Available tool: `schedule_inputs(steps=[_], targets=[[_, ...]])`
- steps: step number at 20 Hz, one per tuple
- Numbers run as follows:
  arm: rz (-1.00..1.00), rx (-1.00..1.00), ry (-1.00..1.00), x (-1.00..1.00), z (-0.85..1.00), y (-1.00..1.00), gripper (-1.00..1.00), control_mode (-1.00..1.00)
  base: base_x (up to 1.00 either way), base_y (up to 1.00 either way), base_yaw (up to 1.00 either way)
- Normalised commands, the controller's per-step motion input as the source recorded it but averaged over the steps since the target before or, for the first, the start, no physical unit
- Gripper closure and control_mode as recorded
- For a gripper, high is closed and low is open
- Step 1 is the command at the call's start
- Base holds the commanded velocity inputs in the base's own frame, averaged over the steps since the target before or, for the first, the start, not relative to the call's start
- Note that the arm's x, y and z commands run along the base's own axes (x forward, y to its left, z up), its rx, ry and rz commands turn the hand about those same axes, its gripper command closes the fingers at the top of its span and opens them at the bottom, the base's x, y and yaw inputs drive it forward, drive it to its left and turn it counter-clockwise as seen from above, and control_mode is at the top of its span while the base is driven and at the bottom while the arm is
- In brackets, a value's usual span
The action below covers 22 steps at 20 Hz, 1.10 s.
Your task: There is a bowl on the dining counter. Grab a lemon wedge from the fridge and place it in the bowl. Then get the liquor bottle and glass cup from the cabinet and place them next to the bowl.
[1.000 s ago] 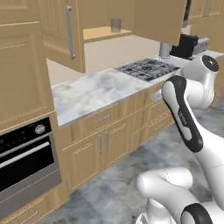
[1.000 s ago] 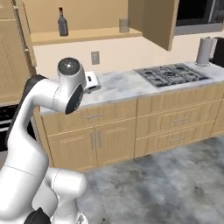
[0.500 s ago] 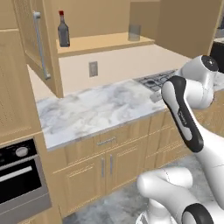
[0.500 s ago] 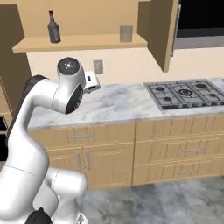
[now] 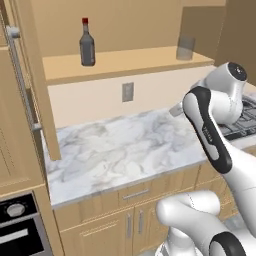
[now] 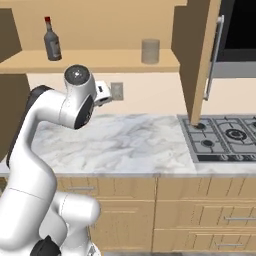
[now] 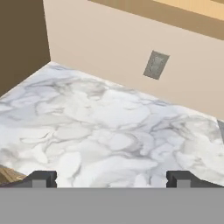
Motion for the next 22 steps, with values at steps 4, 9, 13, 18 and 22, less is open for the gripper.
schedule_inputs(steps=[4, 9, 13, 18, 22], targets=[[0.00, 0.00, 0.00, 0.00, 0.00, 0.00, -1.00, 1.00, 0.68, -0.06, 0.12], [0.00, 0.00, 0.00, 0.00, 0.00, 0.00, -1.00, 1.00, 0.49, 0.00, 0.02], [0.00, 0.00, 0.00, 0.00, 0.00, 0.00, -1.00, 1.00, 0.42, 0.00, 0.01], [0.00, 0.00, 0.00, 0.00, 0.00, 0.00, -1.00, 1.00, 0.36, 0.00, 0.01], [0.00, 0.00, 0.00, 0.00, 0.00, 0.00, -1.00, 1.00, 0.09, 0.00, 0.01]])
